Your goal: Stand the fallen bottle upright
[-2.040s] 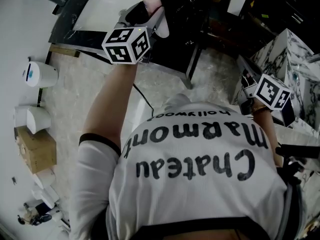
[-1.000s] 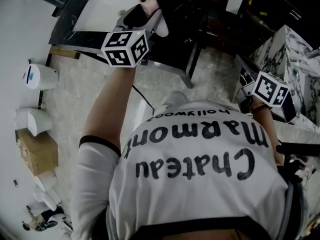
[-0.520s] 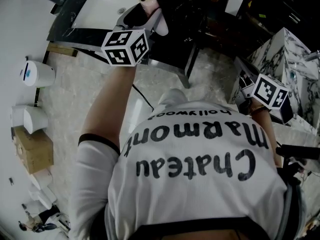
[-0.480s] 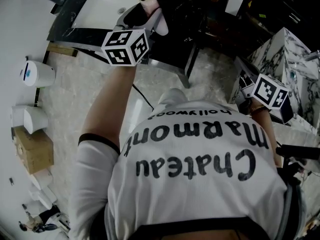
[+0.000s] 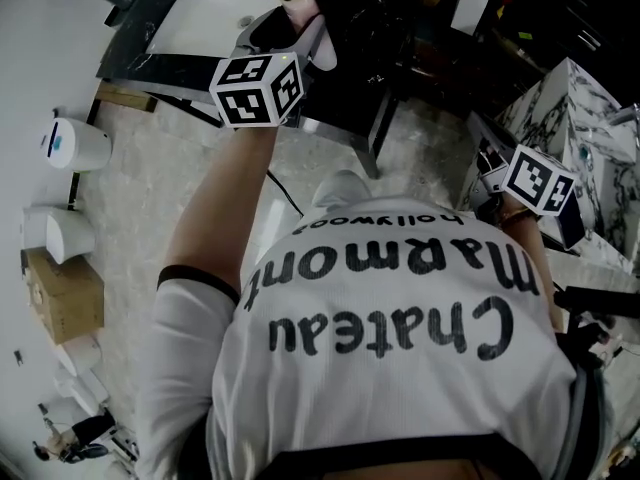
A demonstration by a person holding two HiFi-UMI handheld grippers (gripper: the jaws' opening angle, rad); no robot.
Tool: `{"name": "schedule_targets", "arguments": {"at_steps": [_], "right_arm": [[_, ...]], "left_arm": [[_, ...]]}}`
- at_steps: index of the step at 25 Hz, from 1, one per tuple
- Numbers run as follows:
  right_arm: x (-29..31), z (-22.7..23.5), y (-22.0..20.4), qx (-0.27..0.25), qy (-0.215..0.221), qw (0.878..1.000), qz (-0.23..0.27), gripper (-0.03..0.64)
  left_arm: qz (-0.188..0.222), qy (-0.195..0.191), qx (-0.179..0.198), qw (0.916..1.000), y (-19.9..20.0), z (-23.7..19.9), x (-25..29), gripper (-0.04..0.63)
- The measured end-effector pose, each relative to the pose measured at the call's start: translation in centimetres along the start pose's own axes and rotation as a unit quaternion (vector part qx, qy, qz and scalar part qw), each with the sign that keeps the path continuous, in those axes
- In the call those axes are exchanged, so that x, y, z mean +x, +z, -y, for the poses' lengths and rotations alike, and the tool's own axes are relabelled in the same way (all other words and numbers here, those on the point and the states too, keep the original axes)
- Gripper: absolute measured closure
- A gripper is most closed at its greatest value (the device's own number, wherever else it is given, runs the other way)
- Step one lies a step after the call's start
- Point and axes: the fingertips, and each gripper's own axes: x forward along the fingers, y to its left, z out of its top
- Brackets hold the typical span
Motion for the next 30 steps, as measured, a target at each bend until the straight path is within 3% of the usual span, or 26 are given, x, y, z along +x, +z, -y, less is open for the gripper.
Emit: {"name": "schedule_targets", "arguments": {"at_steps": [7, 22, 30], "right_arm": [[0.7, -0.5, -0.1, -0.003, 0.013, 1.000, -0.006, 0.606], [0.8, -0.6, -0.2, 0.003, 0.014, 1.000, -0.015, 0.606], [1.0, -0.9, -0.5, 0.006, 0.018, 1.000, -0.017, 0.606]], "left_arm": [[0.005, 0.020, -0.023, 0.9995, -0.3, -0.1, -0.3, 0.326], [-0.018, 0.027, -0.032, 0.9990, -0.2, 0.0, -0.7, 0.327], [-0.021, 0.024, -0.015, 0.9994, 0.3, 0.3, -0.6, 0.341]]}}
